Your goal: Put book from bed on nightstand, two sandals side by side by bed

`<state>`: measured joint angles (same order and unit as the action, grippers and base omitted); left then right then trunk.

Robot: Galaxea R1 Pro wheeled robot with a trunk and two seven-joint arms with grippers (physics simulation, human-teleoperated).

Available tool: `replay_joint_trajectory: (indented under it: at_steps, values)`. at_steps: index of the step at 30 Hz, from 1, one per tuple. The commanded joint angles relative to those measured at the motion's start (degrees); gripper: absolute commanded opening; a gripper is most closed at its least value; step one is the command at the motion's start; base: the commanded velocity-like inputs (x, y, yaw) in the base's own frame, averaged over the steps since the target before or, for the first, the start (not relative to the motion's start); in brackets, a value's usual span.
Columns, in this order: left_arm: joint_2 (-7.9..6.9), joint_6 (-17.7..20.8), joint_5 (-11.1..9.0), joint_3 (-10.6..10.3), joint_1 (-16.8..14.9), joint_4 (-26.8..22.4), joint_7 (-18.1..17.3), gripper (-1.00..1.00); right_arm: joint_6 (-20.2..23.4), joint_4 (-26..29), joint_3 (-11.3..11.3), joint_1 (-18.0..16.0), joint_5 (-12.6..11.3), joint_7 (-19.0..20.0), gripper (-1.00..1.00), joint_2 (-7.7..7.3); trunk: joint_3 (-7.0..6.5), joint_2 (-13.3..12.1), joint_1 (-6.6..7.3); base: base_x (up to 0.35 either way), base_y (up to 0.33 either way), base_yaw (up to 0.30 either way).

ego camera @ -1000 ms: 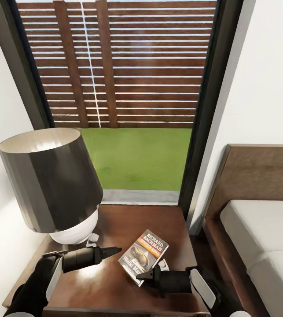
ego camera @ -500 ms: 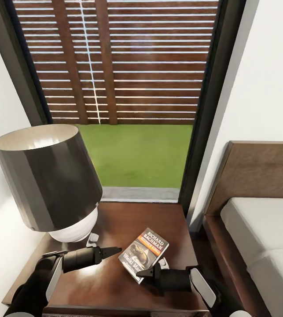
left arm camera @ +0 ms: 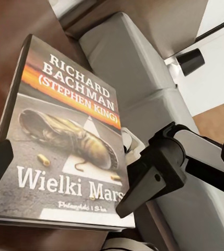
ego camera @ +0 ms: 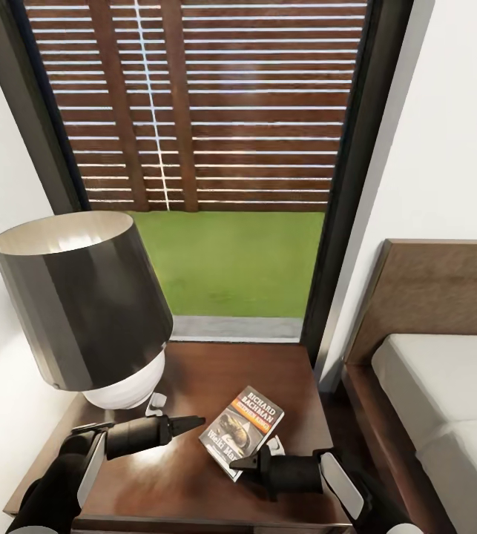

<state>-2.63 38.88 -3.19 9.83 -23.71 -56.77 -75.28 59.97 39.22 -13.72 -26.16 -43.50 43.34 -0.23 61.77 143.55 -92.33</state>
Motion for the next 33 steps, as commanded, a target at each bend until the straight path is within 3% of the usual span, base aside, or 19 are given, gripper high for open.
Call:
replay_joint_trajectory:
  at_steps: [1,6,11,30,31,33]
  values:
    - [-0.01,0.59,-0.13,0.01,-0.02,-0.01,-0.11,1.0,0.03,-0.02,-0.08,-0.03,0.87,0.17,-1.0,-0.04,0.05,0.02,0.01,0.0,0.0,0.0]
    - [-0.01,0.59,-0.13,0.01,-0.02,-0.01,-0.13,1.0,0.03,-0.02,-0.08,-0.03,0.87,0.17,-1.0,-0.04,0.05,0.02,0.01,0.0,0.0,0.0]
    - [-0.01,0.59,-0.08,-0.01,-0.02,-0.01,-0.11,1.0,0.03,-0.02,-0.08,-0.03,0.87,0.17,-1.0,-0.04,-1.06,-0.05,0.14,0.0,0.0,0.0]
    - [-0.01,0.59,-0.14,0.01,-0.02,-0.01,-0.12,1.0,0.03,-0.02,-0.08,-0.03,0.87,0.16,-1.0,-0.04,-1.06,-0.05,0.14,0.0,0.0,0.0]
    - [-0.01,0.59,-0.15,0.01,-0.02,-0.01,-0.13,1.0,0.03,-0.02,-0.06,-0.03,0.87,0.15,1.0,-0.04,-1.06,-0.05,0.14,0.0,0.0,0.0]
    - [-0.01,0.59,-0.15,0.01,-0.02,-0.01,-0.13,1.0,0.03,-0.07,-0.02,-0.03,0.87,0.11,1.0,-0.04,-1.06,-0.05,0.14,0.0,0.0,0.0]
